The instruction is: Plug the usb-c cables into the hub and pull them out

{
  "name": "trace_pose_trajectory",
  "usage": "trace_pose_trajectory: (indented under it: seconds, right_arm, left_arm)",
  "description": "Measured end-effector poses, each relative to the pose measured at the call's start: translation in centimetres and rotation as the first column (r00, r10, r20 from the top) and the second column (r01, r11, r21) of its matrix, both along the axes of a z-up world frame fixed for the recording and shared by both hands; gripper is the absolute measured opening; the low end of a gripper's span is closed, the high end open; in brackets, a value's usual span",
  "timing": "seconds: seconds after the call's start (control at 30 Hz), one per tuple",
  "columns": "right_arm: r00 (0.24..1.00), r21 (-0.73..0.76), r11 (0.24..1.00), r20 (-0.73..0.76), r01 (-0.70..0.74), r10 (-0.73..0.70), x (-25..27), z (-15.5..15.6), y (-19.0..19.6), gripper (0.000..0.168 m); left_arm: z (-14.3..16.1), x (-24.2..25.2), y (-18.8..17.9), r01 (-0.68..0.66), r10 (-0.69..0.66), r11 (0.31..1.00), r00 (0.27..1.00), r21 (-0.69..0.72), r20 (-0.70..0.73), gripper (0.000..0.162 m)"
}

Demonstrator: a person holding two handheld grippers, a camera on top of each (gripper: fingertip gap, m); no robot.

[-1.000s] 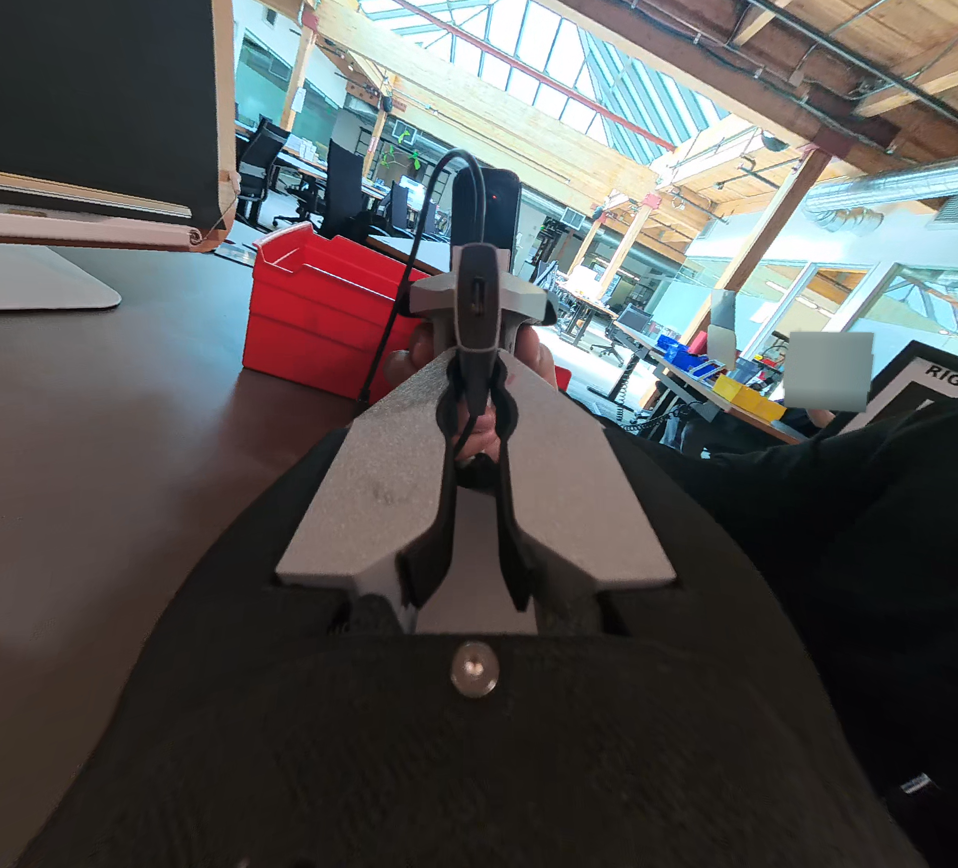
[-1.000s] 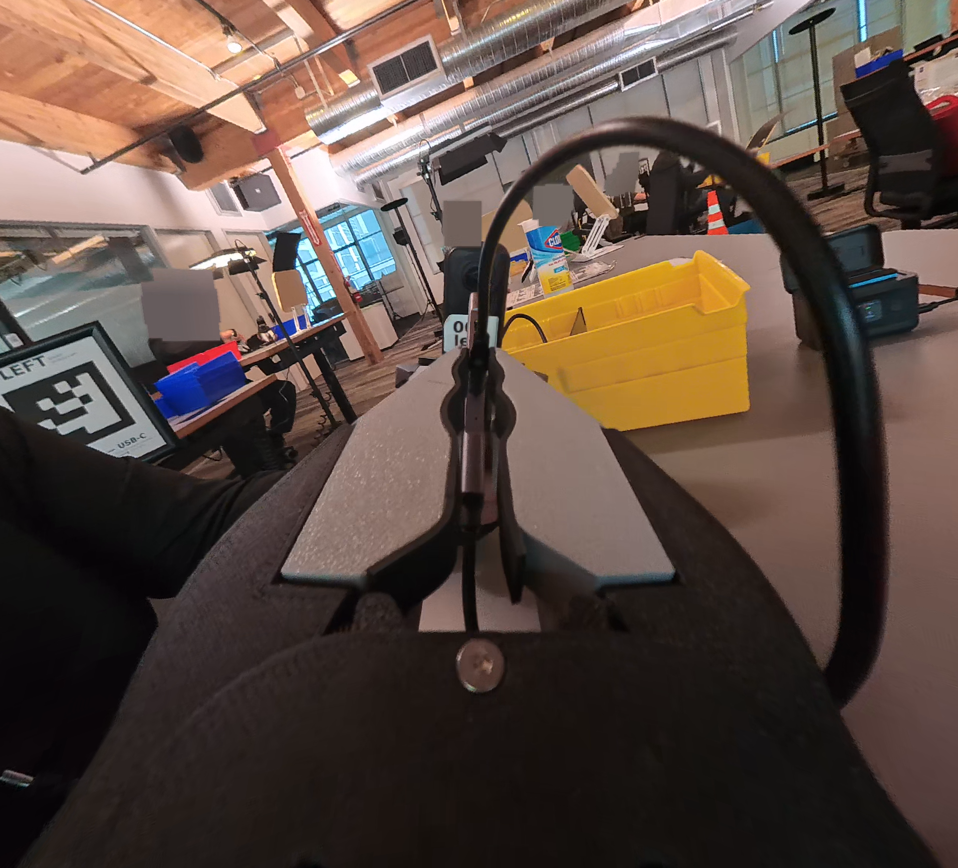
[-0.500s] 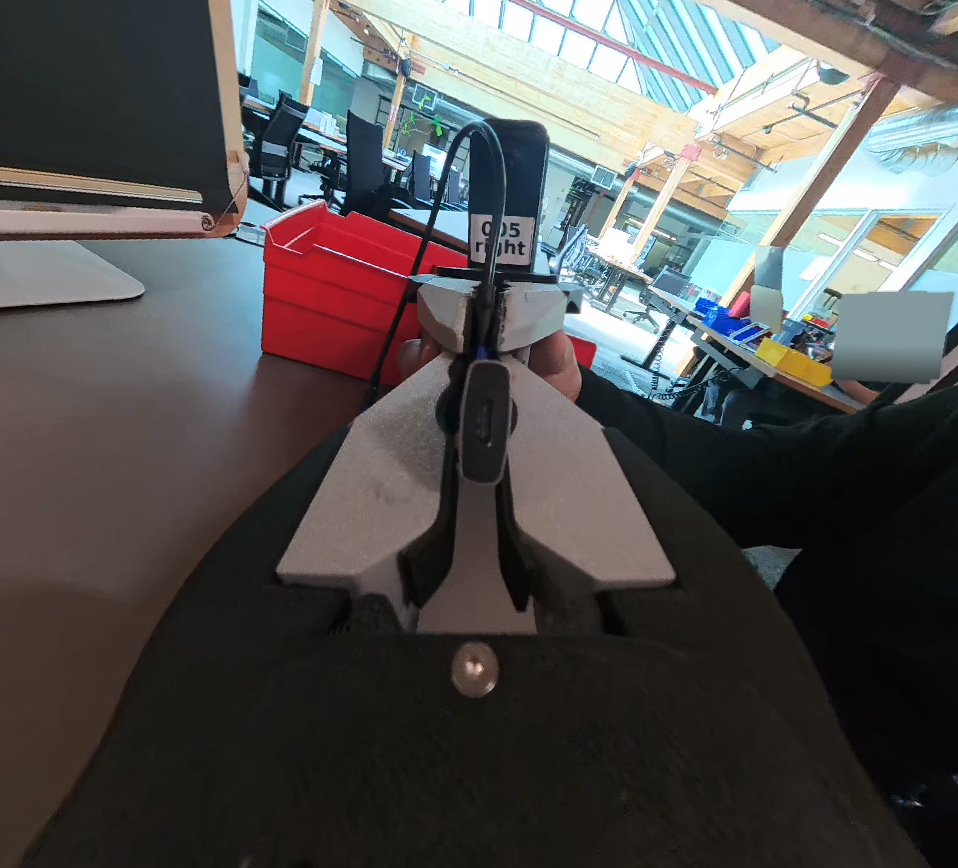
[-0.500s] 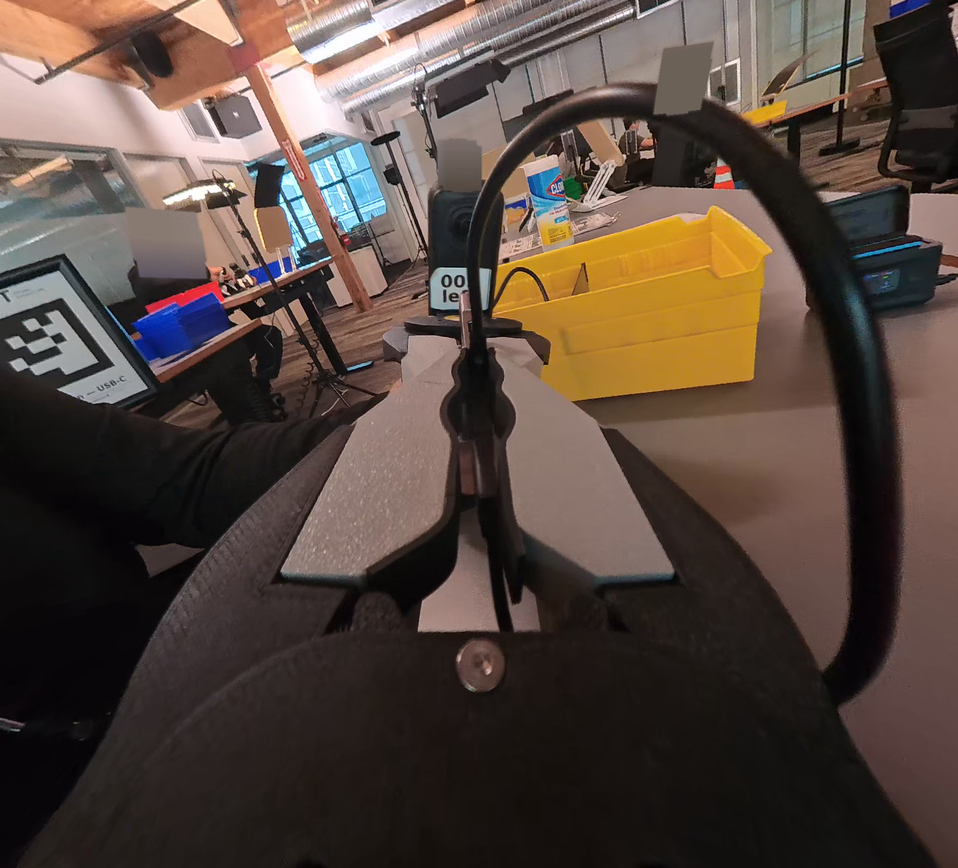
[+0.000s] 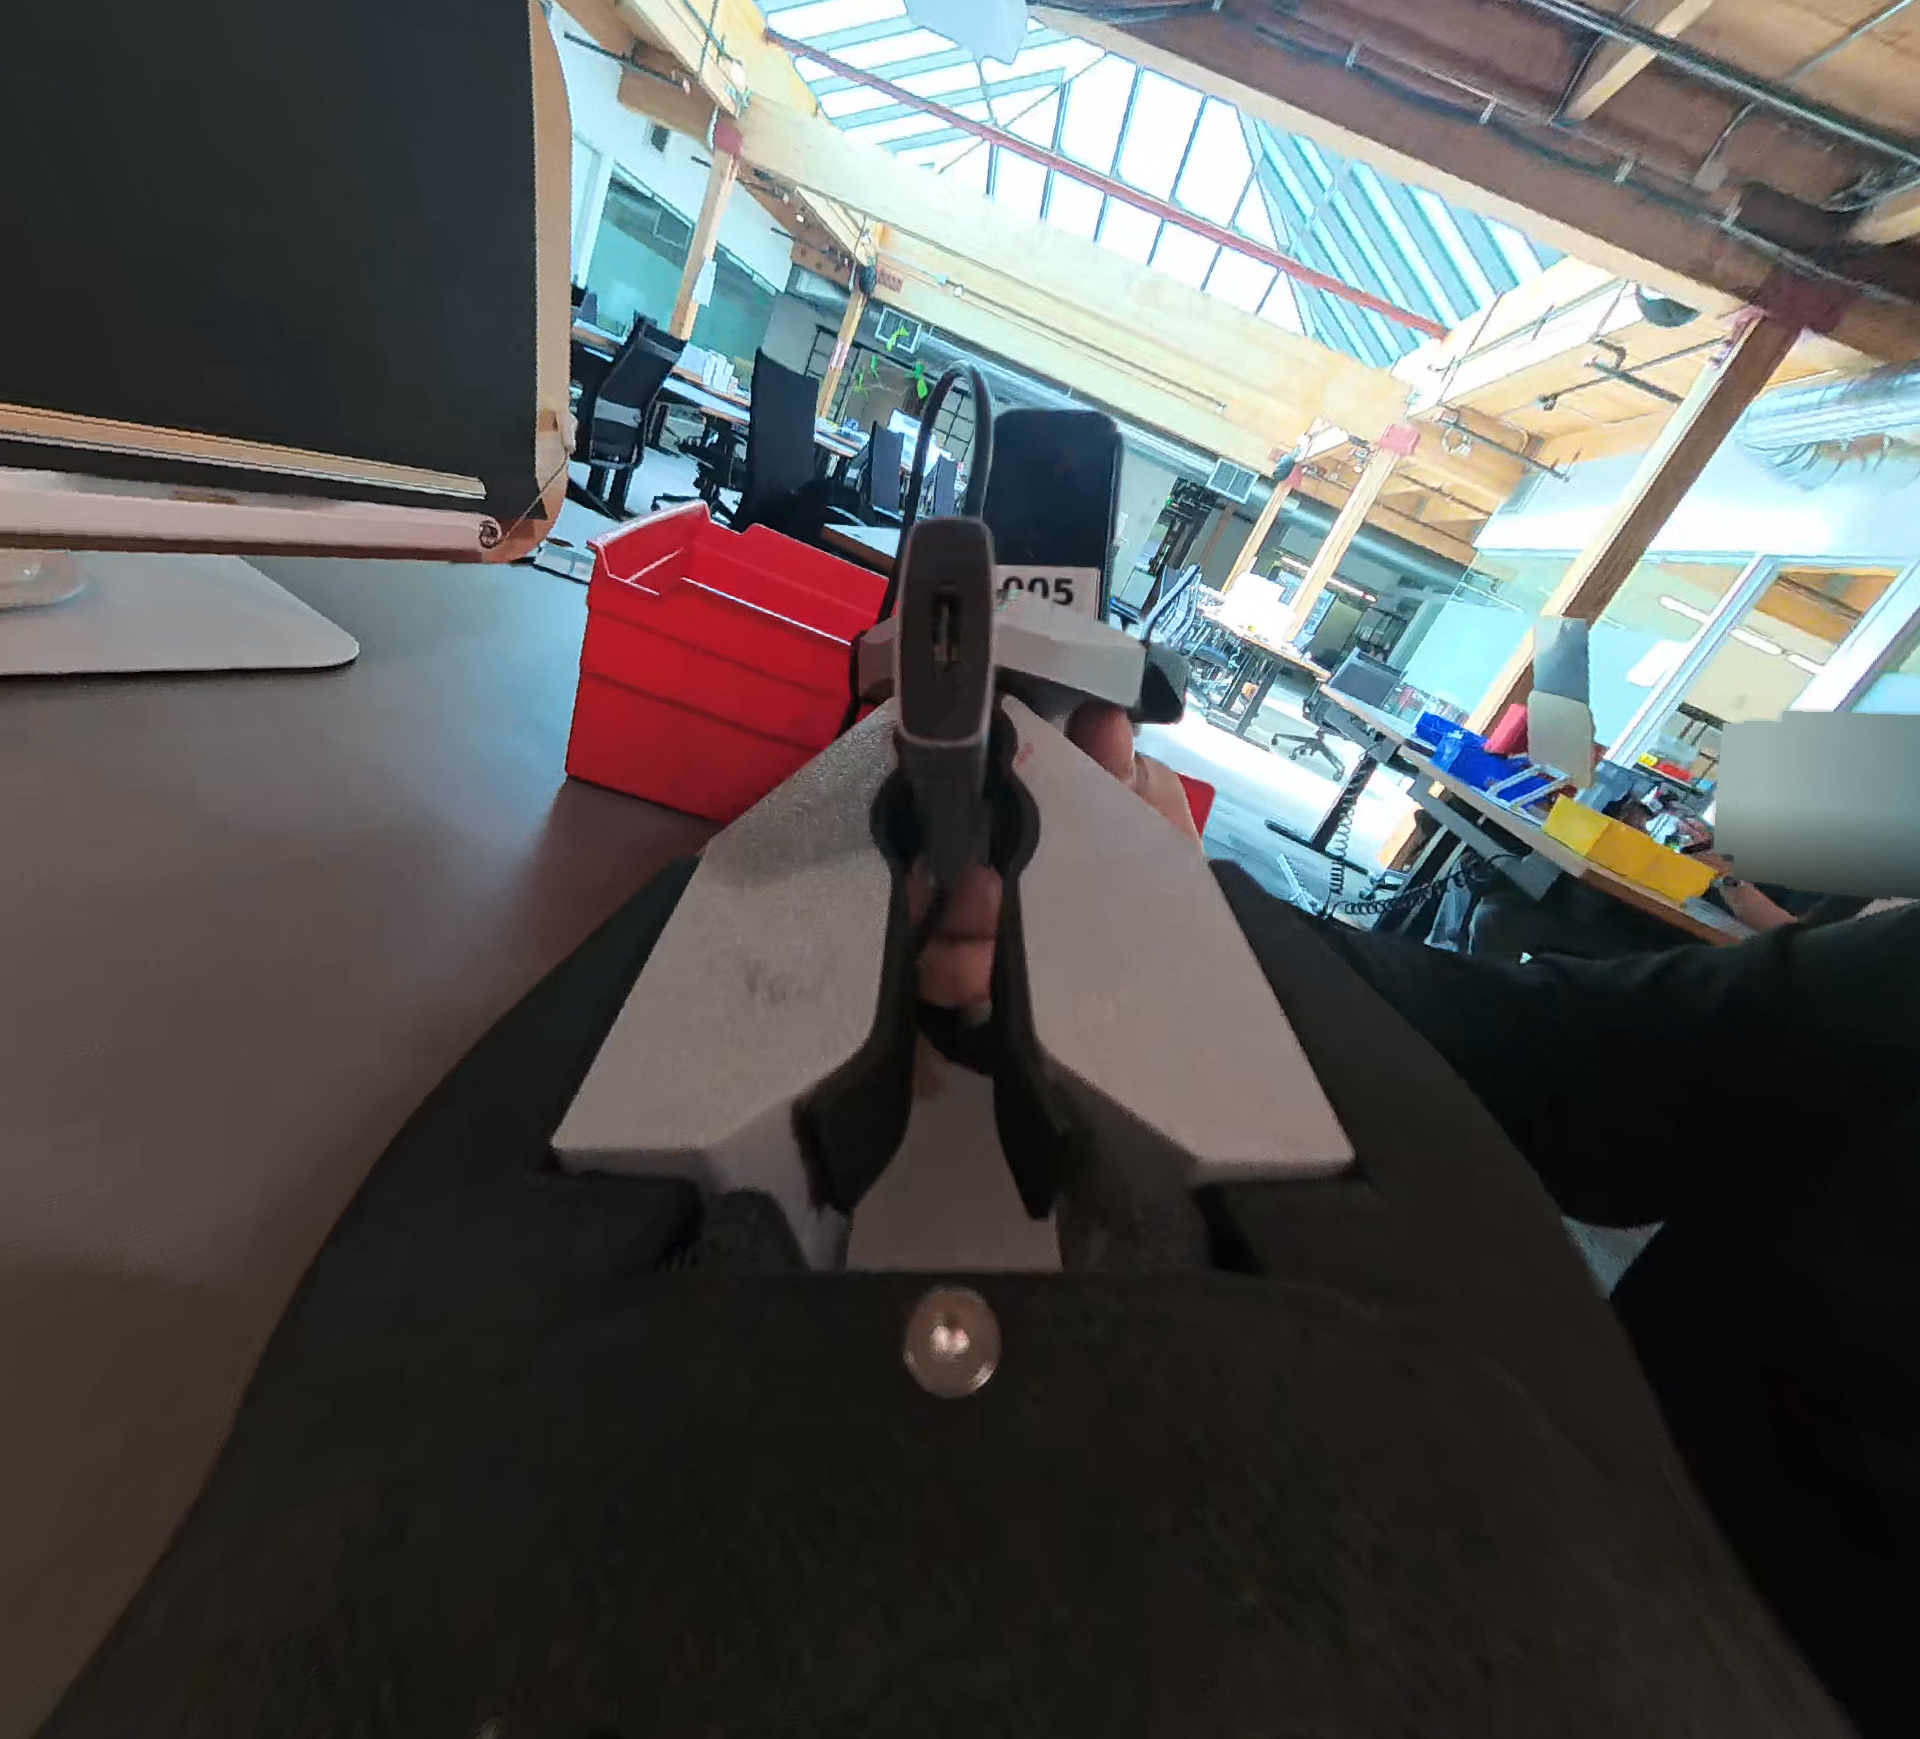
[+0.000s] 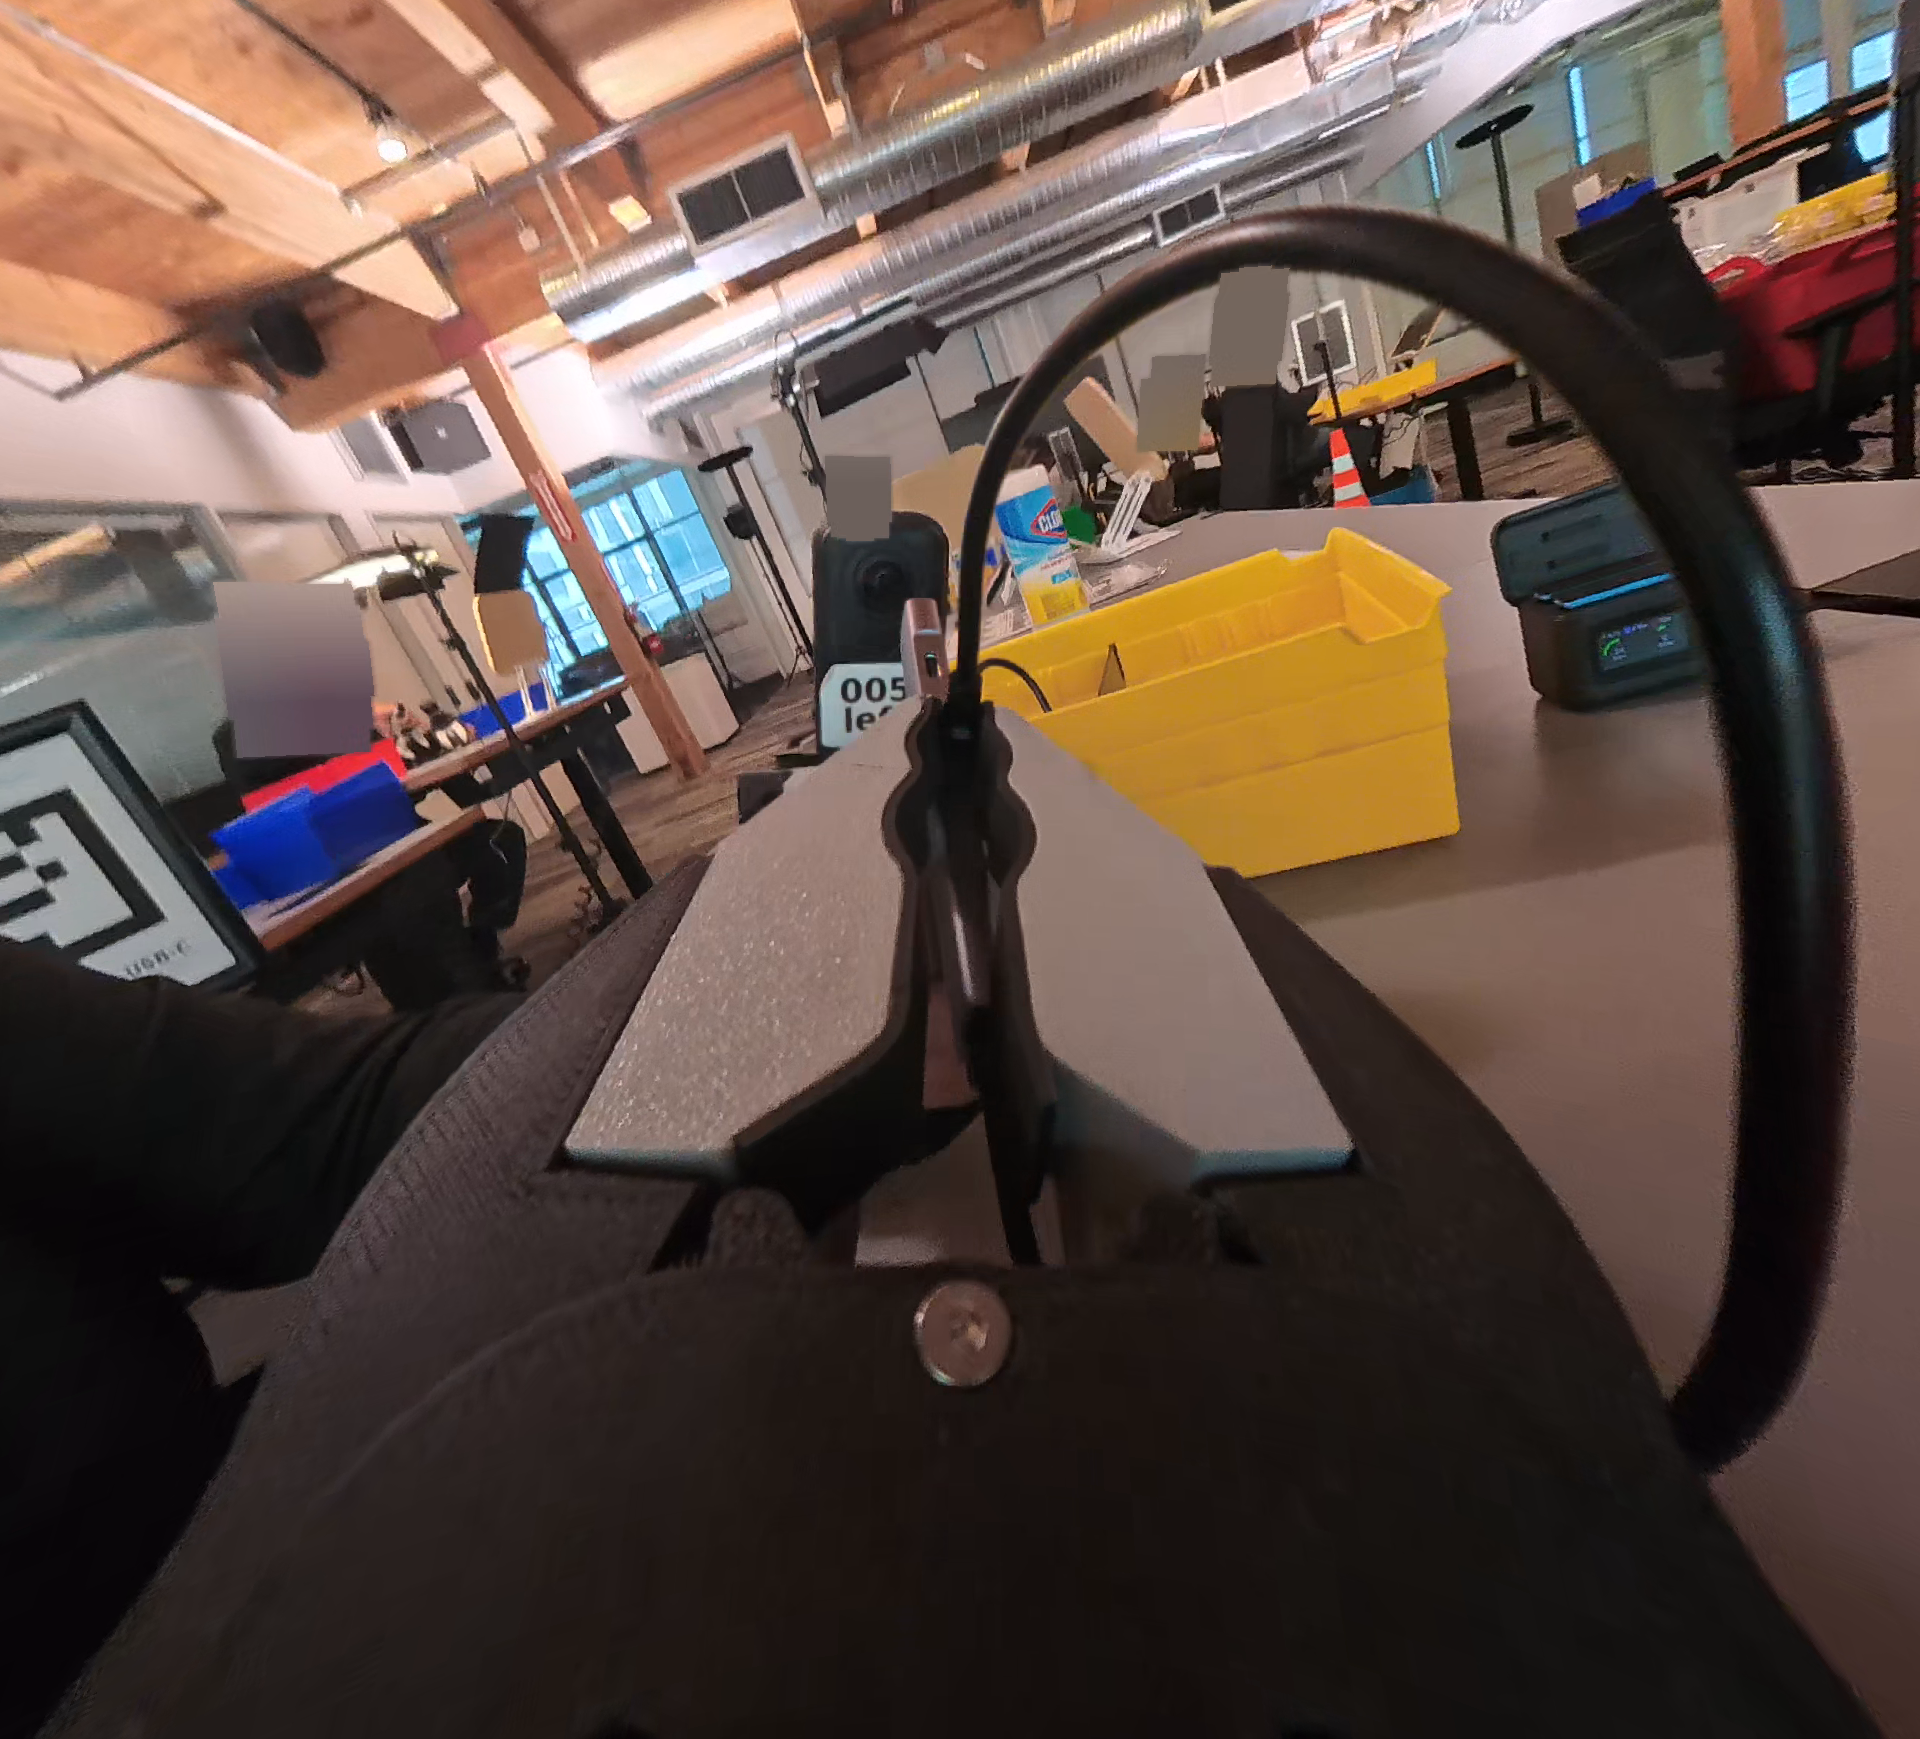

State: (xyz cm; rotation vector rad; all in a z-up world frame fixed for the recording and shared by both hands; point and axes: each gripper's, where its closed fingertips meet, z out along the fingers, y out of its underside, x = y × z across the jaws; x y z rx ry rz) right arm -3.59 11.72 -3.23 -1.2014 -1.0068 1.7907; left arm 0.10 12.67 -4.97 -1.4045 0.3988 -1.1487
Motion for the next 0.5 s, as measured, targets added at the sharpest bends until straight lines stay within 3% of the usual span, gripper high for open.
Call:
trace_pose_trajectory:
  seconds: [0.23,0.3,0.4,0.5]
  right_arm:
    - [0.999,-0.004,0.999,-0.035,0.038,-0.039,0.2,1.0,0.3,0.006]
    - [0.931,-0.213,0.967,-0.304,0.139,-0.201,5.4,6.0,5.7,0.001]
    - [0.98,0.041,0.989,-0.147,0.142,-0.134,4.2,5.4,3.9,0.003]
    - [0.987,0.021,0.997,-0.147,0.073,-0.069,2.8,5.0,2.3,0.003]
  left_arm:
    - [0.5,-0.2,-0.3,0.006,-0.006,1.0,1.0,0.028,0.006,0.008]
    - [-1.0,-0.2,-0.8,0.0,0.001,1.0,0.996,0.014,-0.088,0.007]
    - [0.0,-1.2,-0.4,-0.022,0.022,1.0,0.999,0.015,0.028,0.007]
    - [-0.5,-0.4,0.1,-0.019,0.02,1.0,0.999,0.018,-0.031,0.007]
